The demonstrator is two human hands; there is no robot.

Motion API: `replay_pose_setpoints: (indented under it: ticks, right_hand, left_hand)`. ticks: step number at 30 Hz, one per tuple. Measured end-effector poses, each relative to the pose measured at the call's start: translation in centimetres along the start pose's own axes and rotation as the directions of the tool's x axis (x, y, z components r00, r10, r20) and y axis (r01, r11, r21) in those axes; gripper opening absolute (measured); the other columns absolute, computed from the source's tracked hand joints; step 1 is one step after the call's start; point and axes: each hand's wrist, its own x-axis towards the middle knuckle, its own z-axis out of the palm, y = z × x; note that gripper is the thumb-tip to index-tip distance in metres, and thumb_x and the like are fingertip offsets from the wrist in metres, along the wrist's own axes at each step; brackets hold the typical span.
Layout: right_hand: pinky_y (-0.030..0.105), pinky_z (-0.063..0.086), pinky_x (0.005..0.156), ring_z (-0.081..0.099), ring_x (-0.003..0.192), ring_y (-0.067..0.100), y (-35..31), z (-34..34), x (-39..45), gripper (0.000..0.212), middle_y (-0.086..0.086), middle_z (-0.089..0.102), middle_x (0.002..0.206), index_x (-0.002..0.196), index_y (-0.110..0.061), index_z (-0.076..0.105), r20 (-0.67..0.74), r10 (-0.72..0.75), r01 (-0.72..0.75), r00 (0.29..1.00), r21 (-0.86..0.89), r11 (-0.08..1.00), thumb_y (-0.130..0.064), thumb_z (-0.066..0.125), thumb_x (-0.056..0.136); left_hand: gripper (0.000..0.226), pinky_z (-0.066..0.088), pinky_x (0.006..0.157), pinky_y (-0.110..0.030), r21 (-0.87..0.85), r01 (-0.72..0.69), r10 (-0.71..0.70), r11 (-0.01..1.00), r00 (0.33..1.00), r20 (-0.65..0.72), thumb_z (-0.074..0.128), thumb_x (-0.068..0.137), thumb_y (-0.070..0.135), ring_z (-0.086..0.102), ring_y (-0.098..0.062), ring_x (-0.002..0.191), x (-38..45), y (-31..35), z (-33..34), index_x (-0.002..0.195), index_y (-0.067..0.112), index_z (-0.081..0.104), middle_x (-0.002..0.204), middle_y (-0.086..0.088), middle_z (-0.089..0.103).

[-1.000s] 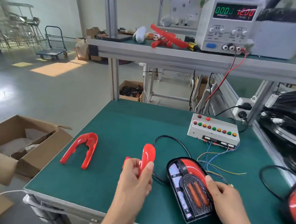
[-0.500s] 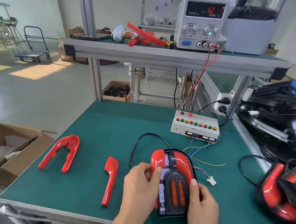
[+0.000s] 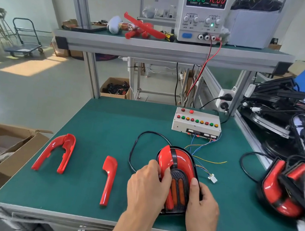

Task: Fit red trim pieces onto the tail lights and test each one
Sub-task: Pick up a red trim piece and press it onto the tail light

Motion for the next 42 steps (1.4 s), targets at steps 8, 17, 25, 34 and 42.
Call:
replay_pose_setpoints:
  ticks: [8,17,25,34,42]
  right_hand:
    - [0.031,0.044,0.062,0.058,0.067,0.006,0.4,0.1,0.1,0.052,-0.018,0.065,0.069,0.08,-0.027,0.067,0.007,0.003,-0.003,1.0,-0.012,1.0,-0.07,0.039,0.087]
    - [0.031,0.044,0.062,0.059,0.07,0.002,0.7,0.2,0.1,0.053,-0.017,0.067,0.068,0.083,-0.03,0.069,-0.003,0.012,-0.012,1.0,-0.023,1.0,-0.072,0.038,0.087]
    - [0.038,0.052,0.067,0.064,0.067,0.013,1.1,0.5,0.2,0.05,-0.015,0.069,0.069,0.084,-0.03,0.07,-0.011,0.016,-0.016,1.0,0.0,1.0,-0.071,0.041,0.088]
    - [0.038,0.054,0.071,0.066,0.07,0.01,0.9,0.5,0.1,0.049,-0.016,0.071,0.072,0.09,-0.03,0.072,-0.007,0.009,-0.009,1.0,0.017,1.0,-0.07,0.044,0.091]
    - [0.033,0.051,0.064,0.065,0.071,0.002,0.7,0.4,0.0,0.046,-0.02,0.072,0.073,0.085,-0.033,0.071,-0.002,0.019,-0.019,1.0,0.057,0.998,-0.069,0.042,0.088]
  left_hand:
    - [0.029,0.048,0.068,-0.032,-0.031,-0.025,0.026,0.999,0.999,0.039,0.052,0.096,0.057,0.063,-0.016,0.072,0.0,-0.7,0.0,0.091,0.028,0.054,0.073,0.007,0.063]
    - [0.038,0.049,0.061,-0.033,0.02,-0.169,0.17,0.985,0.983,-0.074,0.059,0.096,0.047,0.069,-0.02,0.08,0.4,-0.3,0.2,0.128,0.026,0.062,0.093,0.006,0.068]
    - [0.037,0.048,0.056,-0.027,-0.025,-0.278,0.27,0.96,0.948,-0.17,0.082,0.082,0.031,0.064,-0.017,0.077,0.1,0.1,0.7,0.117,0.021,0.071,0.094,0.006,0.064]
    - [0.031,0.05,0.069,-0.034,-0.109,-0.144,0.133,0.984,0.986,-0.102,0.073,0.089,0.035,0.064,-0.023,0.08,0.4,0.3,-0.4,0.118,0.027,0.066,0.098,0.007,0.059]
    - [0.029,0.049,0.063,-0.032,-0.068,-0.187,0.18,0.98,0.979,-0.097,0.073,0.091,0.021,0.058,-0.025,0.077,-0.2,0.5,0.7,0.117,0.011,0.064,0.1,-0.004,0.051]
